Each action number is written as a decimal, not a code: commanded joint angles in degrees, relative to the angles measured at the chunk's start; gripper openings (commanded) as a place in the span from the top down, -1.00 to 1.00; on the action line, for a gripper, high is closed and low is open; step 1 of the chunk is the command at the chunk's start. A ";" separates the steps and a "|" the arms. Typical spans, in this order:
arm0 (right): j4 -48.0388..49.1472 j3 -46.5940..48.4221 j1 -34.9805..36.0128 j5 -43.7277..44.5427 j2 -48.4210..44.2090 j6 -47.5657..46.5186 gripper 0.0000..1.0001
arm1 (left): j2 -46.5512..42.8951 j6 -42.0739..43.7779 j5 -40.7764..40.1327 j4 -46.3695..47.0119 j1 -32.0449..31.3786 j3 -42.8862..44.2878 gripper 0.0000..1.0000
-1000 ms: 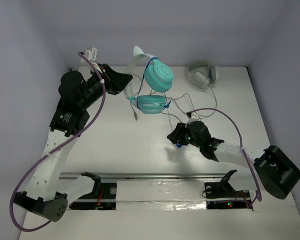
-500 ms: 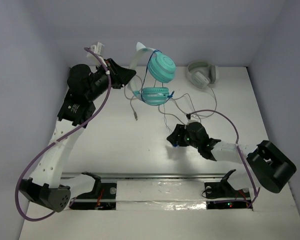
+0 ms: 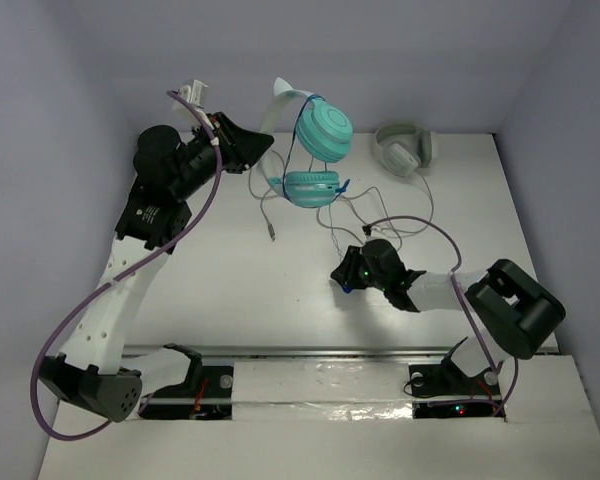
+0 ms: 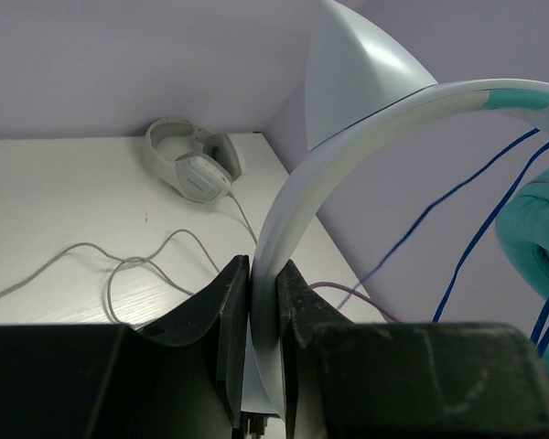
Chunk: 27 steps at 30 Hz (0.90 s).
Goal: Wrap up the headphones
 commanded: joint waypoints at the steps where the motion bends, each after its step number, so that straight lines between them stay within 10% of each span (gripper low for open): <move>1: 2.75 2.14 0.24 0.09 2.66 0.08 0.30 | -0.93 -1.94 0.46 6.02 0.17 5.04 1.00; 3: 3.01 1.26 0.24 0.43 2.40 0.69 0.73 | -0.76 -1.24 -1.03 5.32 0.17 5.13 1.00; 7: 2.41 -1.81 1.30 0.18 -4.34 1.58 0.97 | 0.47 -1.24 -2.87 5.40 0.17 4.70 1.00; 27: -34.67 6.68 31.16 7.20 -29.68 5.27 1.00 | 7.77 -2.56 -32.12 6.54 9.30 -0.75 1.00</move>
